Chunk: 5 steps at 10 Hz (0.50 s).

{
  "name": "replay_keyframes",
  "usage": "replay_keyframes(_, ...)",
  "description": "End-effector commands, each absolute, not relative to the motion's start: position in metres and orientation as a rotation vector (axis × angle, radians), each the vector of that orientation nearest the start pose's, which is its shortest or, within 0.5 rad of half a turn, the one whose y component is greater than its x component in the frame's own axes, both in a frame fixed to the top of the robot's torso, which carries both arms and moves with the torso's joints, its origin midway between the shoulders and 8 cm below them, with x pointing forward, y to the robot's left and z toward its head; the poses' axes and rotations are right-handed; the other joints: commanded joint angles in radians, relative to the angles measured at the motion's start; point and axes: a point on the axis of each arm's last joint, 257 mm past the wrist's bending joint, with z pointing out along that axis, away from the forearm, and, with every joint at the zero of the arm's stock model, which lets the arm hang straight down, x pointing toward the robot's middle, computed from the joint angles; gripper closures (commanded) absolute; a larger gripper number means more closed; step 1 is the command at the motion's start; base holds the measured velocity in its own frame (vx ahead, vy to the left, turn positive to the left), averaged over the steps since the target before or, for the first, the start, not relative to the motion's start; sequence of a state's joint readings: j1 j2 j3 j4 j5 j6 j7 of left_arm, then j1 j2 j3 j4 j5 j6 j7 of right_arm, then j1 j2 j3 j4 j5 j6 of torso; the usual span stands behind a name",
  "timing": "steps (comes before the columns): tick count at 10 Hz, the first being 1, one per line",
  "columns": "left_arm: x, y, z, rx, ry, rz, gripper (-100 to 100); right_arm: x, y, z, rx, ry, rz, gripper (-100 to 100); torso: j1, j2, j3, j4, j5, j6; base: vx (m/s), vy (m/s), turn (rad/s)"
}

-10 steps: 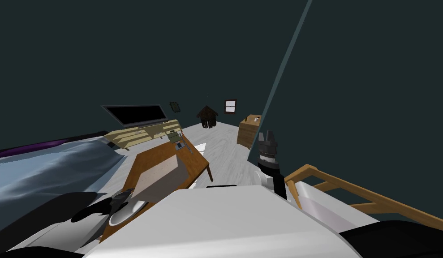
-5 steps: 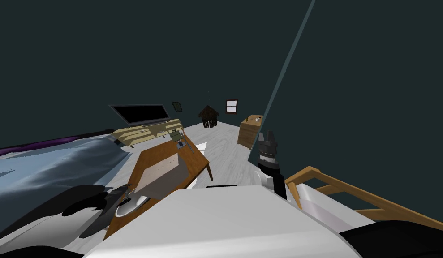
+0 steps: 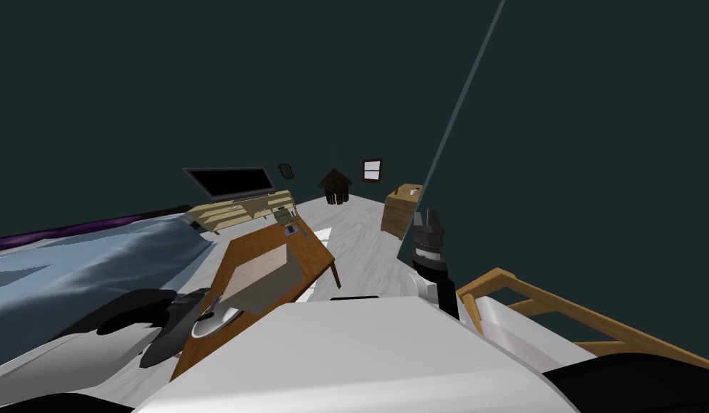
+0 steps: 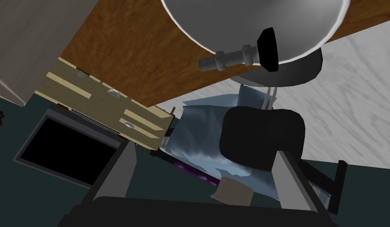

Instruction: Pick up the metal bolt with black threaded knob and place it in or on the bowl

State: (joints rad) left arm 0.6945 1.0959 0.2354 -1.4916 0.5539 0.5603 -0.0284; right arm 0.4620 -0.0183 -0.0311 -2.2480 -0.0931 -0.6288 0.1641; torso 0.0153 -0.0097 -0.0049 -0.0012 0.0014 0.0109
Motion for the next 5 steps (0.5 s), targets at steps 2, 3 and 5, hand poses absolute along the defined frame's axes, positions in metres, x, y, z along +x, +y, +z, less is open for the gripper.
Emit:
replay_keyframes(2,0.1836,0.7338,-0.3214,-1.625,1.765,0.234,0,0.3259,-0.2937,0.0464,0.542,0.51,1.211,0,0.0,0.0,0.0,0.0,0.0,0.0,0.0,0.0,0.0)
replay_keyframes(3,0.1836,0.7338,-0.3214,-1.625,1.765,0.234,0,0.3259,-0.2937,0.0464,0.542,0.51,1.211,0,0.0,0.0,0.0,0.0,0.0,0.0,0.0,0.0,0.0)
replay_keyframes(5,0.1836,0.7338,-0.3214,-1.625,1.765,0.234,0,0.3259,-0.2937,0.0464,0.542,0.51,1.211,0,0.001,0.0,0.0,0.0,0.0,0.0,0.0,0.0,0.0)
